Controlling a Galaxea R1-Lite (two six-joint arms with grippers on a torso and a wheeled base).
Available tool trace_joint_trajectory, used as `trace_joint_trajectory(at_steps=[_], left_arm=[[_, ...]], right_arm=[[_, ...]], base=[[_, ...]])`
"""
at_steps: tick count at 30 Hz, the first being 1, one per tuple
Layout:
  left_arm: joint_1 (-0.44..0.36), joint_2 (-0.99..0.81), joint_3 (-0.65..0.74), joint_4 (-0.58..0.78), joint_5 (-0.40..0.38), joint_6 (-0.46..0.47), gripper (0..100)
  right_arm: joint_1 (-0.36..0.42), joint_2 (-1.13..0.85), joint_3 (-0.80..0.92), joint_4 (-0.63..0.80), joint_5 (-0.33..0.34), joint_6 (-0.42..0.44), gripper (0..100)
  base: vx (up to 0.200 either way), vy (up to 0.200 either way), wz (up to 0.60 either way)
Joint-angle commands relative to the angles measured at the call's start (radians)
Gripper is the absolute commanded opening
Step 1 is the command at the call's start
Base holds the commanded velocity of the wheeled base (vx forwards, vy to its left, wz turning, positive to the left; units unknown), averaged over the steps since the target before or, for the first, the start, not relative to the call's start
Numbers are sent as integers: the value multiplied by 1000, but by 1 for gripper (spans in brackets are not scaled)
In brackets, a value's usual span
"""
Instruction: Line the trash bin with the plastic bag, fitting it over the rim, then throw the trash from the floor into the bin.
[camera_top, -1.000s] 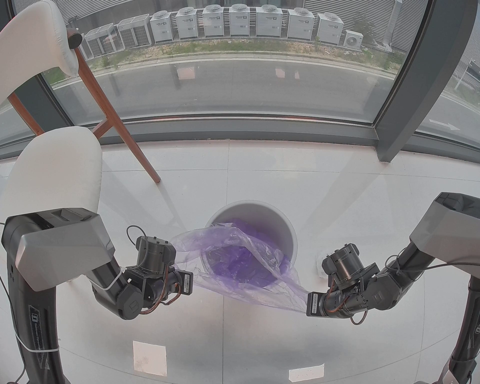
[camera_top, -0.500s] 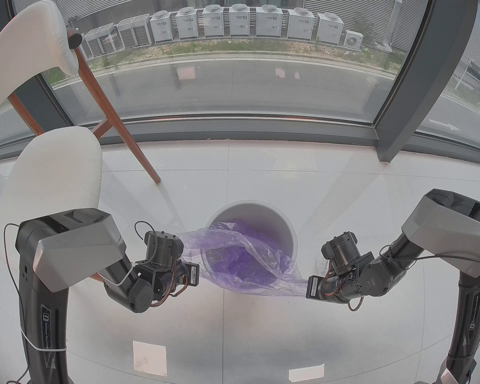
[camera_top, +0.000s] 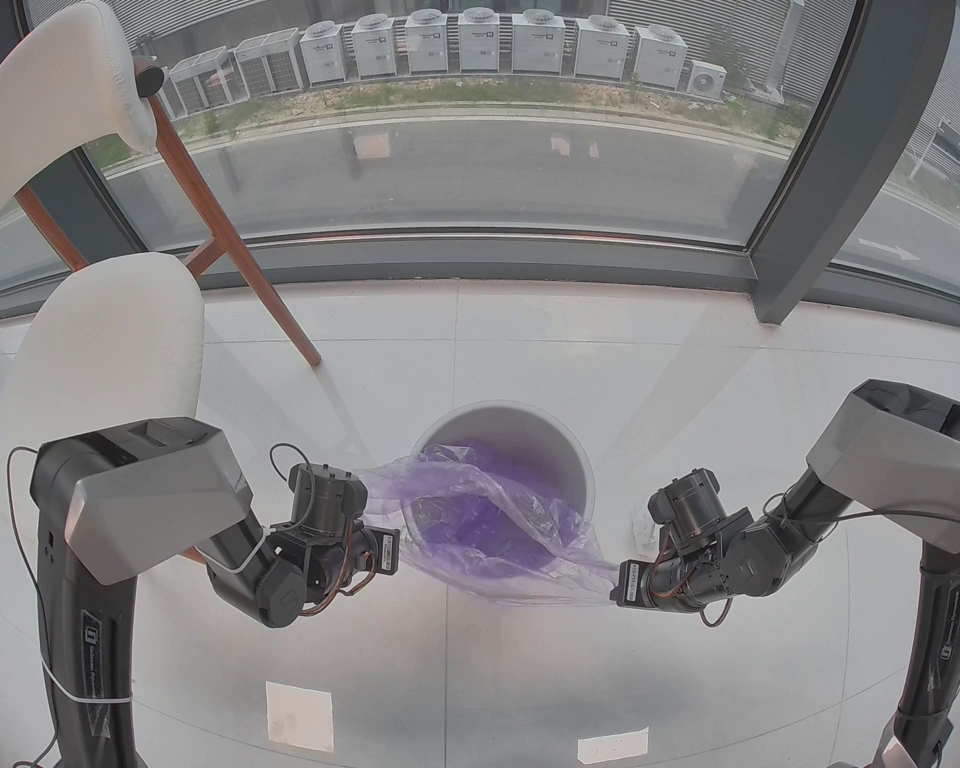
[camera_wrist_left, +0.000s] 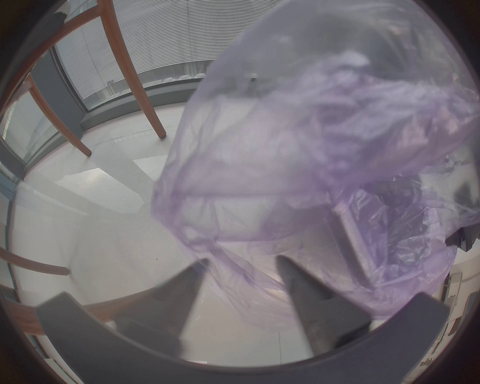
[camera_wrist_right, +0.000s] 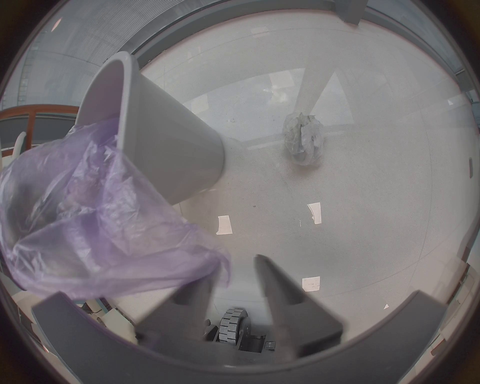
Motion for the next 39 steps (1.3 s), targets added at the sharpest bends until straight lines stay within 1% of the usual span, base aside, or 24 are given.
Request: trace_joint_trajectory(at_steps=[1, 3, 6, 7, 8, 12, 13, 14, 15, 16, 17, 18, 21, 23, 24, 25, 27, 30, 32, 33, 35, 38, 39], left_arm=[[-7, -51, 30, -4, -6, -1, 100], [-10, -74, 55, -4, -8, -1, 100], [-20, -123, 112, -4, -8, 0, 100], [-20, -124, 113, -4, -8, 0, 100], [-25, -154, 147, -4, -9, 0, 100], [-39, -215, 191, -4, -22, 0, 100], [-40, -216, 193, -5, -22, 0, 100], [-50, -243, 207, -4, -22, 0, 100], [-56, -258, 216, -4, -22, 0, 100], [-56, -258, 216, -4, -22, 0, 100], [-65, -282, 231, -4, -20, 3, 100], [-68, -289, 233, -4, -19, 3, 100], [-102, -345, 259, -4, -8, 3, 100], [-102, -345, 259, -4, -8, 3, 100], [-119, -414, 279, -2, 6, 5, 100], [-119, -414, 279, -2, 6, 5, 100], [-106, -467, 282, -2, 7, 38, 100], [-79, -477, 279, -13, -3, 80, 100], [-74, -476, 276, -38, -19, 91, 100], [-66, -465, 276, -102, -65, 106, 100], [-42, -436, 285, -183, -126, 144, 100], [-5, -373, 293, -277, -221, 235, 100], [1, -365, 294, -289, -236, 247, 100]], right_arm=[[15, -71, 50, -1, 3, -9, 100], [22, -97, 78, -2, 5, -26, 100], [24, -146, 141, -28, 5, -80, 100], [24, -148, 142, -30, 5, -81, 100], [22, -172, 182, -83, 11, -113, 100], [22, -200, 288, -301, 48, -213, 100], [22, -200, 291, -309, 49, -218, 100], [22, -198, 325, -396, 62, -261, 100], [22, -198, 342, -442, 65, -287, 100], [22, -198, 342, -442, 65, -287, 100], [22, -195, 365, -510, 68, -322, 100], [22, -194, 371, -527, 71, -328, 100], [24, -204, 397, -591, 114, -345, 100], [24, -204, 397, -591, 114, -345, 100], [24, -204, 400, -663, 126, -368, 100], [24, -204, 400, -663, 126, -368, 100], [24, -194, 388, -742, 131, -399, 100], [41, -180, 376, -798, 146, -442, 100], [56, -174, 366, -820, 151, -452, 100], [75, -171, 357, -841, 152, -455, 100], [90, -166, 350, -844, 152, -460, 100], [91, -140, 339, -852, 152, -478, 100], [91, -135, 336, -855, 152, -478, 100]], base=[[0, 0, 0], [0, 0, 0], [0, 0, 0], [0, 0, 0], [0, 0, 0], [0, 0, 0], [0, 0, 0], [0, 0, 0], [0, 0, 0], [0, 0, 0], [0, 0, 0], [0, 0, 0], [0, 0, 0], [0, 0, 0], [0, 0, 0], [0, 0, 0], [0, 0, 0], [0, 0, 0], [0, 0, 0], [0, 0, 0], [0, 0, 0], [0, 0, 0], [0, 0, 0]])
